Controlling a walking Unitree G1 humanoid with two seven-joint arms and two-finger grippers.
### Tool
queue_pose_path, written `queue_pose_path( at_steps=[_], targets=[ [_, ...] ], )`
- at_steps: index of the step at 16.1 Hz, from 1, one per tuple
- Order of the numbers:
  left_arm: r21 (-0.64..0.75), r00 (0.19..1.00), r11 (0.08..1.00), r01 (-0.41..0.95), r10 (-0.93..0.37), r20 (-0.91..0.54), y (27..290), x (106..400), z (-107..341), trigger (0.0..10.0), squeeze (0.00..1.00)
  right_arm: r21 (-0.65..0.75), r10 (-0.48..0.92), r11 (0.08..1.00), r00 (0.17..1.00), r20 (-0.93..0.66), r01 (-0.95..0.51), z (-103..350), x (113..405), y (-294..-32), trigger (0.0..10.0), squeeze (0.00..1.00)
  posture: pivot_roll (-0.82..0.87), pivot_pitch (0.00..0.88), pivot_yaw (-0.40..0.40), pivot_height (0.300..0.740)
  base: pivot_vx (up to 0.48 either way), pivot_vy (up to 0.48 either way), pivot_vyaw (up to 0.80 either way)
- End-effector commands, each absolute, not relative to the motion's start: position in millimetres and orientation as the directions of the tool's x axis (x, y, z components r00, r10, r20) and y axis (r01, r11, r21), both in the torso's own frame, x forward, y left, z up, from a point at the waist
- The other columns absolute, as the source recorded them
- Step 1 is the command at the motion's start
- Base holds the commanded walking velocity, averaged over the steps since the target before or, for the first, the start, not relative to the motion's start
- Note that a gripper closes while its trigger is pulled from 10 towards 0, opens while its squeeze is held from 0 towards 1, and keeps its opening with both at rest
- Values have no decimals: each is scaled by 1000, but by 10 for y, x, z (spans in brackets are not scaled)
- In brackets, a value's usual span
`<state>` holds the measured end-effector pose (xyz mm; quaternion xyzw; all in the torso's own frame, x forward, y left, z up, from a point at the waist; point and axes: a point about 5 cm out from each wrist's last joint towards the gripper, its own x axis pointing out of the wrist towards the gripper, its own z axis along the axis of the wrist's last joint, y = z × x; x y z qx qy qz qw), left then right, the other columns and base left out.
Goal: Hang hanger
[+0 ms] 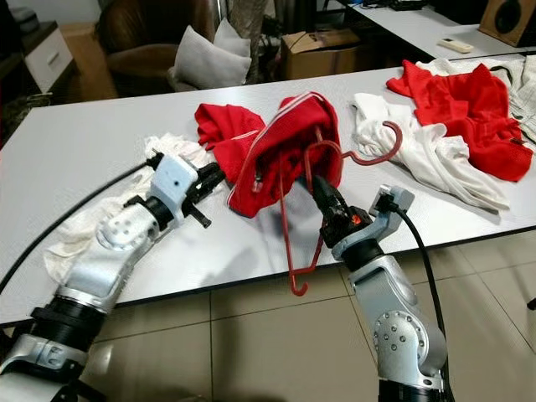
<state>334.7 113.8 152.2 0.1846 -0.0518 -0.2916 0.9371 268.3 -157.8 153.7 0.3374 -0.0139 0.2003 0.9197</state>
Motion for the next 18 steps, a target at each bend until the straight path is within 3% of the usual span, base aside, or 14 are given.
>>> queue_pose_path(
  at_steps=[1,10,11,12,16,17,18],
  targets=[
    [398,828,758,516,-560,-7,1105,3378,1522,10000,1000,605,378,679,904,198,-416,1630,2674,-1564,10000,0,-142,0,71,740,0,0,0],
    [241,803,781,576,-596,13,750,3548,1421,10000,1000,591,403,666,886,228,-455,1726,2627,-1541,10000,0,-183,0,93,740,0,0,0],
    [201,820,802,562,-572,-9,725,3592,1390,10000,627,589,405,664,884,235,-461,1739,2625,-1538,10000,0,-184,0,95,740,0,0,0],
    [162,836,823,544,-549,-18,708,3624,1372,10000,0,588,408,661,881,240,-466,1747,2619,-1530,10000,0,-187,0,98,740,0,0,0],
    [53,832,831,553,-554,0,676,3646,1373,9686,0,588,407,658,879,247,-470,1758,2605,-1526,10000,0,-189,0,107,740,0,0,0],
    [33,829,829,558,-559,6,668,3647,1374,3059,0,589,406,658,880,247,-469,1758,2605,-1527,10000,0,-189,0,107,740,0,0,0],
    [11,827,827,562,-562,14,659,3650,1375,3059,0,589,406,658,880,247,-469,1757,2605,-1528,10000,0,-189,0,107,740,0,0,0]
  ],
)
